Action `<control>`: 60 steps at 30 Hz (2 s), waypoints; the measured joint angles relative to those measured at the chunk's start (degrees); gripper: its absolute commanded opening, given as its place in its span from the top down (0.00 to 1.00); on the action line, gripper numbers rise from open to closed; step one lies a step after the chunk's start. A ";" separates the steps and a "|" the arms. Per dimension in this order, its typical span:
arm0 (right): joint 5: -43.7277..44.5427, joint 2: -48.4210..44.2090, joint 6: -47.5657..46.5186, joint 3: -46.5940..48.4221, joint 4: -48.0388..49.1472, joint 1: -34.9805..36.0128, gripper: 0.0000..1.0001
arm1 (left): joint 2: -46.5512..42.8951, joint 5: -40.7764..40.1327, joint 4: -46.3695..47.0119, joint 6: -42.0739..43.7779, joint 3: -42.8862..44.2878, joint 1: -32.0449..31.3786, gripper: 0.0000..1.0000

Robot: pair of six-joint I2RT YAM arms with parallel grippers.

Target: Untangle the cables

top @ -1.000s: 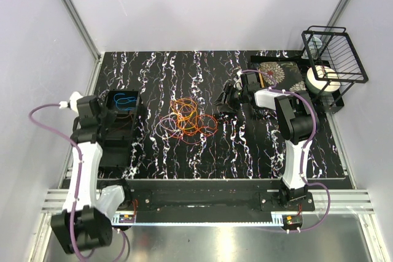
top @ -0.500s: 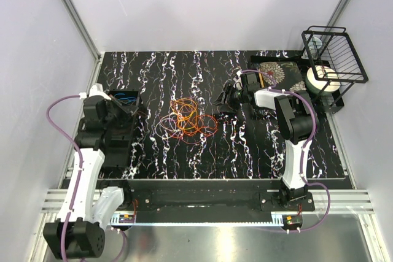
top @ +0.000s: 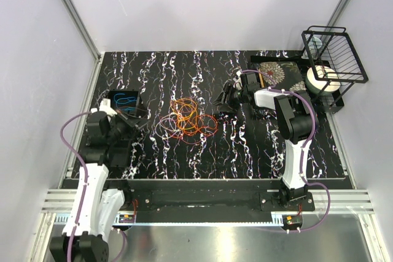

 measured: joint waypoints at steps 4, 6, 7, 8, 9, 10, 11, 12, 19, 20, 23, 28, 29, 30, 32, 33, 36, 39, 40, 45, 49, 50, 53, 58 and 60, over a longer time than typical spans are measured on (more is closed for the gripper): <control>-0.13 0.02 0.00 0.00 0.02 0.00 0.41 | -1.53 3.23 -3.19 2.23 -0.24 5.92 1.00; -0.26 0.09 0.04 0.02 0.07 0.00 0.41 | -0.17 6.14 -3.69 3.65 -0.37 12.44 1.00; -0.31 0.09 0.04 0.02 0.11 0.00 0.41 | 1.01 8.09 -3.34 4.04 -0.57 16.02 1.00; -0.33 0.11 0.04 0.02 0.11 0.00 0.41 | 2.25 10.08 -2.58 4.35 -1.05 19.63 1.00; -0.37 0.13 0.04 0.02 0.15 0.00 0.41 | 3.48 11.56 -1.73 4.48 -1.60 22.12 1.00; -0.39 0.13 0.04 0.02 0.17 0.00 0.41 | 5.55 13.33 -0.92 4.79 -2.27 24.79 1.00; -0.37 0.13 0.04 0.02 0.17 0.00 0.41 | 7.37 15.06 -0.15 5.07 -2.93 26.97 1.00; -0.39 0.15 0.04 0.02 0.17 0.00 0.41 | 9.75 16.57 0.55 5.46 -3.54 28.46 1.00; -0.44 0.17 0.07 0.07 0.20 0.00 0.41 | 15.61 17.94 -2.14 10.95 -4.07 35.39 1.00; -0.44 0.17 0.07 0.07 0.20 0.00 0.41 | 15.47 16.85 -2.89 11.82 -3.72 35.91 1.00; -0.44 0.22 0.07 0.07 0.20 0.00 0.41 | 14.16 12.72 -4.57 13.53 -2.89 36.24 1.00; -0.74 0.37 0.09 0.22 0.22 0.00 0.41 | 14.27 6.05 -5.66 14.86 -0.85 36.28 1.00; -0.83 0.42 0.11 0.28 0.22 0.00 0.41 | 14.73 4.17 -6.10 15.23 0.04 36.28 1.00; -0.92 0.55 0.20 0.37 0.24 0.00 0.41 | 15.30 2.03 -6.36 15.67 1.09 36.30 1.00; -1.09 0.68 0.26 0.50 0.24 0.00 0.41 | 16.06 -0.87 -6.82 15.96 2.60 36.33 1.00; -1.29 0.79 0.28 0.61 0.24 0.00 0.41 | 16.44 -2.29 -6.93 16.00 3.43 36.33 1.00; -1.68 1.07 0.48 0.83 0.35 0.00 0.41 | 17.31 -5.88 -6.62 15.91 4.98 36.35 1.00; -1.84 1.14 0.55 0.87 0.44 0.00 0.41 | 18.56 -9.11 -6.25 15.85 5.46 36.22 1.00; -1.84 1.16 0.57 0.90 0.44 0.00 0.41 | 18.84 -9.99 -6.29 15.85 5.46 36.00 1.00; -1.92 1.22 0.70 0.92 0.48 0.00 0.41 | 18.12 -19.19 -6.84 15.54 5.46 29.94 1.00; -1.95 1.22 0.81 0.92 0.52 0.00 0.41 | 17.40 -30.45 -8.02 15.17 6.69 19.93 1.00; -1.92 1.22 0.87 0.92 0.52 0.00 0.41 | 17.46 -32.70 -8.04 15.13 7.19 17.92 1.00; -1.92 1.25 0.96 0.92 0.55 0.00 0.41 | 18.99 -39.41 -7.91 14.91 9.16 12.66 1.00; -1.92 1.25 1.09 0.92 0.57 0.00 0.41 | 23.39 -48.30 -7.98 14.38 9.84 9.25 1.00; -1.92 1.25 1.11 0.92 0.59 0.00 0.41 | 25.03 -51.06 -7.98 14.21 9.84 8.41 1.00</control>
